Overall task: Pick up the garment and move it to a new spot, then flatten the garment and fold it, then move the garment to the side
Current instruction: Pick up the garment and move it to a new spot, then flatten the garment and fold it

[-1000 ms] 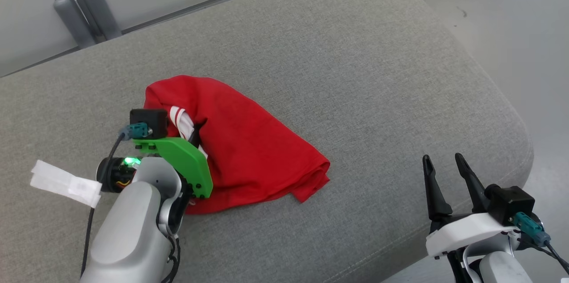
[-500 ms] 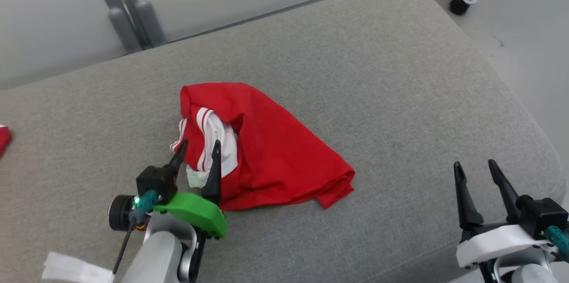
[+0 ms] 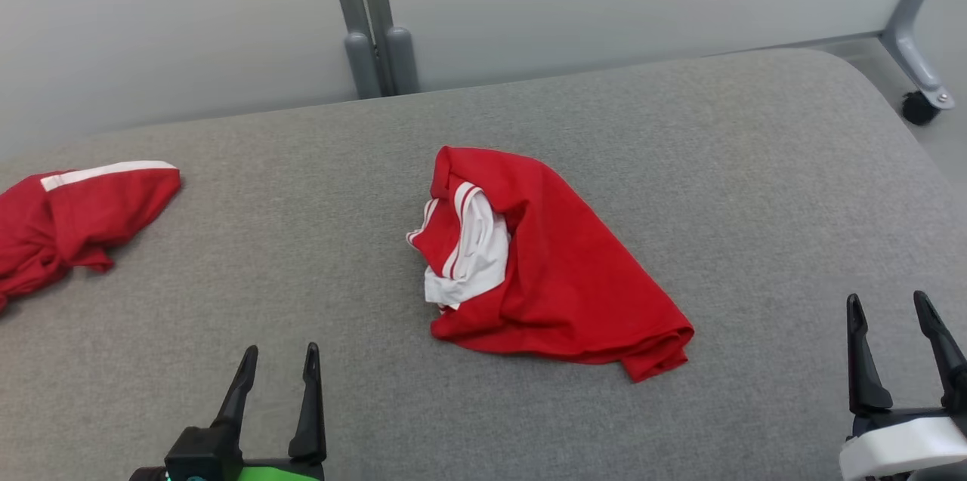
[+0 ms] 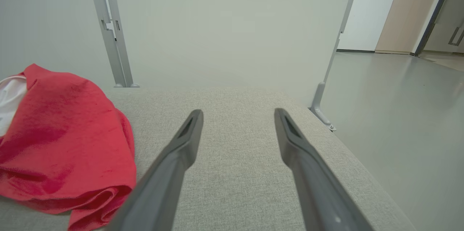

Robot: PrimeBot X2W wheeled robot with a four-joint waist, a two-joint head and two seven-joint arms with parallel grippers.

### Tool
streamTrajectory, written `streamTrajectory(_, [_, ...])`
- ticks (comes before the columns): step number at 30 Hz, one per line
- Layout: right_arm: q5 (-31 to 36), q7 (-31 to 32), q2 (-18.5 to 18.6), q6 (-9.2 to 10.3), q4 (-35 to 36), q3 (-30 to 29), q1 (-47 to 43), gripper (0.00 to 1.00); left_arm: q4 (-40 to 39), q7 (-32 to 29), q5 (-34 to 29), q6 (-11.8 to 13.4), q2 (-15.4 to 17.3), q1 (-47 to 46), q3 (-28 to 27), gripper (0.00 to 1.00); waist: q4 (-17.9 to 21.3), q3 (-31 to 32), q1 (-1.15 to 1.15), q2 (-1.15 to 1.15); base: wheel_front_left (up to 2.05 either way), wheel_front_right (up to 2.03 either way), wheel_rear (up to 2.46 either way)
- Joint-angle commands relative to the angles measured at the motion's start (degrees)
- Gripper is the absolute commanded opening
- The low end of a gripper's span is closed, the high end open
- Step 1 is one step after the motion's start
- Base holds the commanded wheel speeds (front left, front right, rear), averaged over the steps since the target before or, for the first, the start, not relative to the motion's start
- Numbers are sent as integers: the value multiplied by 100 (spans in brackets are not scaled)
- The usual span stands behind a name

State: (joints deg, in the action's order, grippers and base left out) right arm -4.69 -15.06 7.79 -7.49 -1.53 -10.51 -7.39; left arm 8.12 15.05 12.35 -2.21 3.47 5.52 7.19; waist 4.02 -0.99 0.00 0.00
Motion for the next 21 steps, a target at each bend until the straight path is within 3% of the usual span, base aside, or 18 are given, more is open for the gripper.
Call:
streamTrajectory(1, [77, -18, -18, 0, -8, -15, -112, 100, 32, 18, -94, -79, -10, 112, -107, 100, -368, 185, 0, 0, 0, 0, 0])
streamTrajectory(9, [134, -18, -100, 0, -272, 120, -97, 100, 206, 18, -235, -326, -47, 120, -433, 100, -549, 235, 0, 0, 0, 0, 0])
streamTrajectory(21, [53, -18, -75, 0, -378, 304, 37, 100, 227, 19, -58, -396, -56, -115, -304, 100, -471, 185, 0, 0, 0, 0, 0])
